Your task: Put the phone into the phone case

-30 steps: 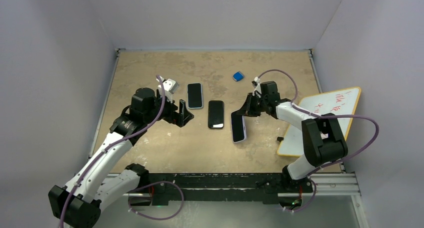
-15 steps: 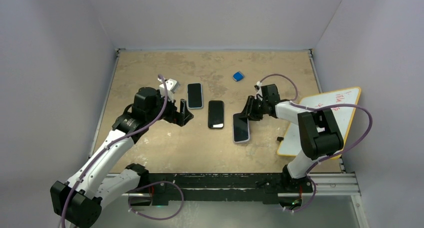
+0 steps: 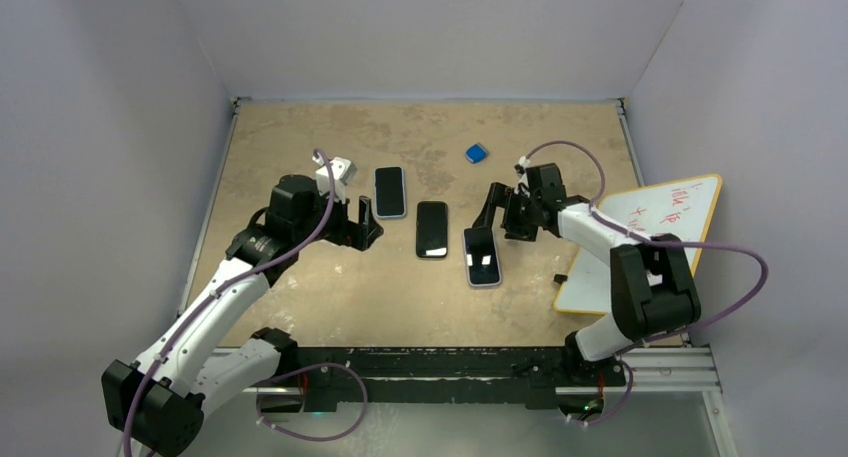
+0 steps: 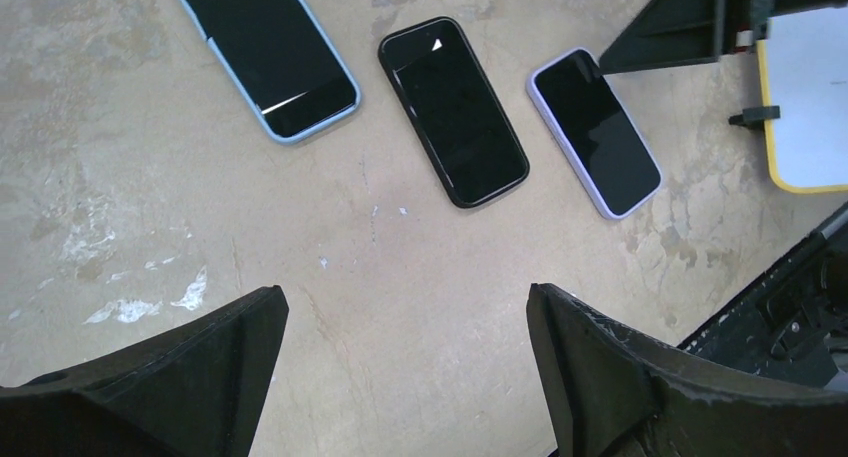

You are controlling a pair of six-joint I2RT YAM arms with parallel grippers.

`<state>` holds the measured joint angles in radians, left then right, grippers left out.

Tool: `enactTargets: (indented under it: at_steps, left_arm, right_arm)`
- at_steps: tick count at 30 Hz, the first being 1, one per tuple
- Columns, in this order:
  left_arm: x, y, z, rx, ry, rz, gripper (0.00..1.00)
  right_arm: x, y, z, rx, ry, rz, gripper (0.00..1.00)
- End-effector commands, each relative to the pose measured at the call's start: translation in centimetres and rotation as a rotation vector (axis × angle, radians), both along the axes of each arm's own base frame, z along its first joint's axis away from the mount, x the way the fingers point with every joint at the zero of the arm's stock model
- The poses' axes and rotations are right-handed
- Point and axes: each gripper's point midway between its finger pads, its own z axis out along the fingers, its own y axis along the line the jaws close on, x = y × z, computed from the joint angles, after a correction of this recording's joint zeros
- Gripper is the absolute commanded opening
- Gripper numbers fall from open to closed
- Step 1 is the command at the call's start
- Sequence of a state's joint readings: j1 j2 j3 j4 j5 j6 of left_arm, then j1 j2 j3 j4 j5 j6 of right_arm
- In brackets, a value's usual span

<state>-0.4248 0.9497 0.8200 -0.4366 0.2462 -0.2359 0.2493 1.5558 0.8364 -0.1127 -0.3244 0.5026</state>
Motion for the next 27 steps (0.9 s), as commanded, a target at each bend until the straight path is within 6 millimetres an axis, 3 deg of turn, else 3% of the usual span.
enactTargets:
  at_steps: [1, 7, 10, 17, 24, 27]
  left_arm:
    - [1.3, 1.3, 1.0, 0.003, 0.004, 0.136, 0.95]
    - [2.1, 2.1, 2.7, -0.051, 0.001, 0.262, 0.97]
    - [2.3, 1.5, 4.8, -0.117, -0.025, 0.257, 0.97]
    - [2.0, 0.2, 9.8, -0.235, -0.140, 0.192, 0.97]
    - [1.3, 0.4, 13.5, -0.325, -0.278, 0.177, 0.97]
    - [1.2, 0.3, 13.9, -0.343, -0.288, 0.170, 0.97]
  right_arm:
    - [0.7, -0.6, 4.6, -0.020, -0.074, -0.032, 0.99]
    - [0.8, -0.8, 11.6, 0.009, -0.240, -0.032, 0.99]
    - [0.2, -1.4, 15.4, 0.018, -0.342, -0.051, 0.99]
    - [-1.8, -2.0, 22.0, 0.097, -0.529, -0.103, 0.99]
    - [-3.4, -1.8, 26.1, 0.165, -0.643, -0.085, 0.99]
    - [-3.8, -1.5, 27.5, 0.196, -0.687, -0.076, 0.99]
